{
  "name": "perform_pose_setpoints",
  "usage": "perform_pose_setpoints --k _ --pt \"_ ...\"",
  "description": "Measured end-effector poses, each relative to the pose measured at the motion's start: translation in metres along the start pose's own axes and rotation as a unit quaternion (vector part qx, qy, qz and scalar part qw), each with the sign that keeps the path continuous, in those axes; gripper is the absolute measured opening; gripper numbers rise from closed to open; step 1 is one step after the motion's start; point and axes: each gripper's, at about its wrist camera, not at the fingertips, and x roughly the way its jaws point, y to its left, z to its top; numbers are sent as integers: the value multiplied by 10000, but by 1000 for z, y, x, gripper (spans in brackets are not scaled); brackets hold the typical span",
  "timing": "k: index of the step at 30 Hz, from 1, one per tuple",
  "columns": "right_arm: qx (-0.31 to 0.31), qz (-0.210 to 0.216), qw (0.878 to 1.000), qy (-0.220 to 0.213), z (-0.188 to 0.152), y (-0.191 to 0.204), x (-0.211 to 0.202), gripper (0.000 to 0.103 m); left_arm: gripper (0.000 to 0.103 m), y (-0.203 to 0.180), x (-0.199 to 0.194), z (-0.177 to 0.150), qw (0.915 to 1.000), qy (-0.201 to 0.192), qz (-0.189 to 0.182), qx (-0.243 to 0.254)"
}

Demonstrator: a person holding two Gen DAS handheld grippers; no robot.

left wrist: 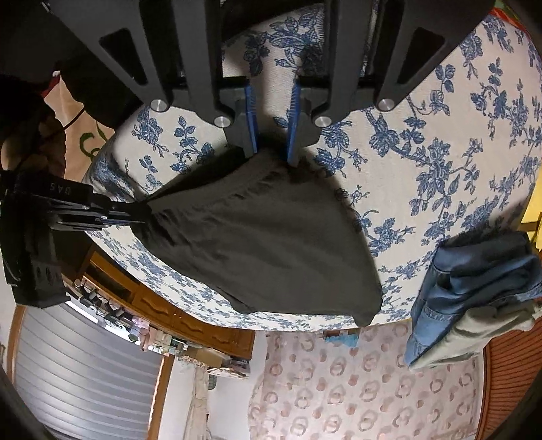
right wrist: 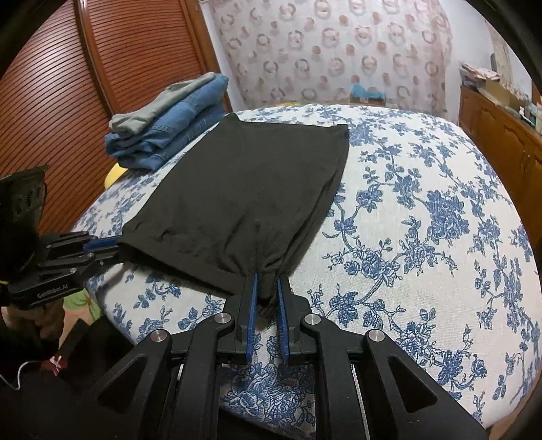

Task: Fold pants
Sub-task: 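Fold the leg end over toward the waistband with both tools, open the left tool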

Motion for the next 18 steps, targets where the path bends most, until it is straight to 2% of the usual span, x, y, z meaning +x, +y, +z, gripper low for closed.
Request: perform_pose_setpoints --k 11,18 --pt "-135 169 9992 -326 11 10 -29 8 8 -5 -39 20 9984 -556 -106 82" --pt "-214 135 9980 -575 29 16 -44 8 7 0 -42 50 9967 -776 -192 143"
